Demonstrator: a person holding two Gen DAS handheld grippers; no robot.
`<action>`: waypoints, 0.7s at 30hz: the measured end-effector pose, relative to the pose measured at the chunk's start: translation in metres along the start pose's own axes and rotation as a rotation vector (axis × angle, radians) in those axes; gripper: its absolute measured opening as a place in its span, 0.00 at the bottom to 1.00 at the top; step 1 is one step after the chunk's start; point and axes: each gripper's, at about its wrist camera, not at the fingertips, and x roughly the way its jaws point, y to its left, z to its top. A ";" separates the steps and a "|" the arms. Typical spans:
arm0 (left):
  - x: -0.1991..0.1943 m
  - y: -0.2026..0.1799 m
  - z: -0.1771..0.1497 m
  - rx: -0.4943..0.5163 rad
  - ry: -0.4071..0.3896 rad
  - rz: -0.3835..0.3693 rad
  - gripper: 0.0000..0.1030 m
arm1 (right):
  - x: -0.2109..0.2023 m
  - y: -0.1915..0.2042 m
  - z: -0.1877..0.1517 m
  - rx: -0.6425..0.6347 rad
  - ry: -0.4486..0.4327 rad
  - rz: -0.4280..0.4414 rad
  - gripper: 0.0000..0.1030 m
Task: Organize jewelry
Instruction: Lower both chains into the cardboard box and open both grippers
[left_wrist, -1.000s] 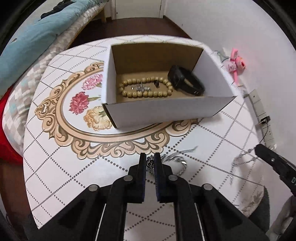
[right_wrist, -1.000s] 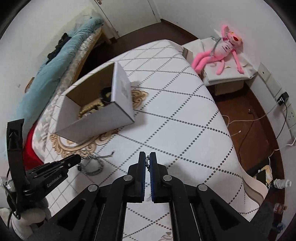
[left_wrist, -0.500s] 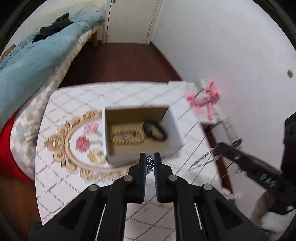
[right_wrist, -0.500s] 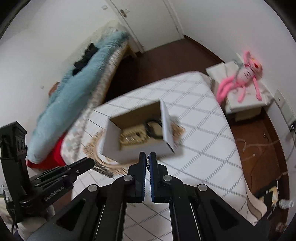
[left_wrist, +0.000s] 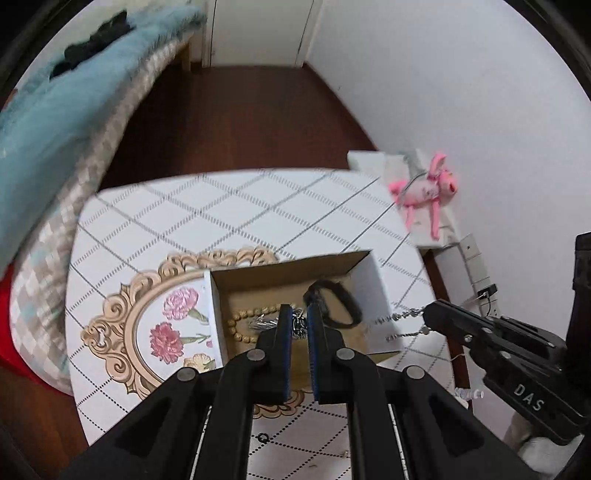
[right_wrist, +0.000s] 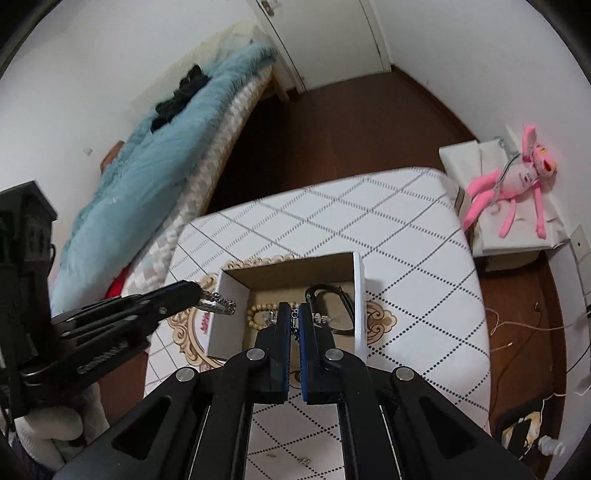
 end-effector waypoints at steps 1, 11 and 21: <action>0.007 0.004 0.000 -0.010 0.023 -0.001 0.06 | 0.007 -0.001 0.001 -0.002 0.019 -0.005 0.04; 0.038 0.031 -0.004 -0.129 0.146 0.150 0.61 | 0.078 -0.012 0.003 -0.019 0.252 -0.065 0.06; 0.018 0.041 -0.015 -0.121 0.006 0.291 0.96 | 0.072 -0.007 0.004 -0.111 0.194 -0.284 0.85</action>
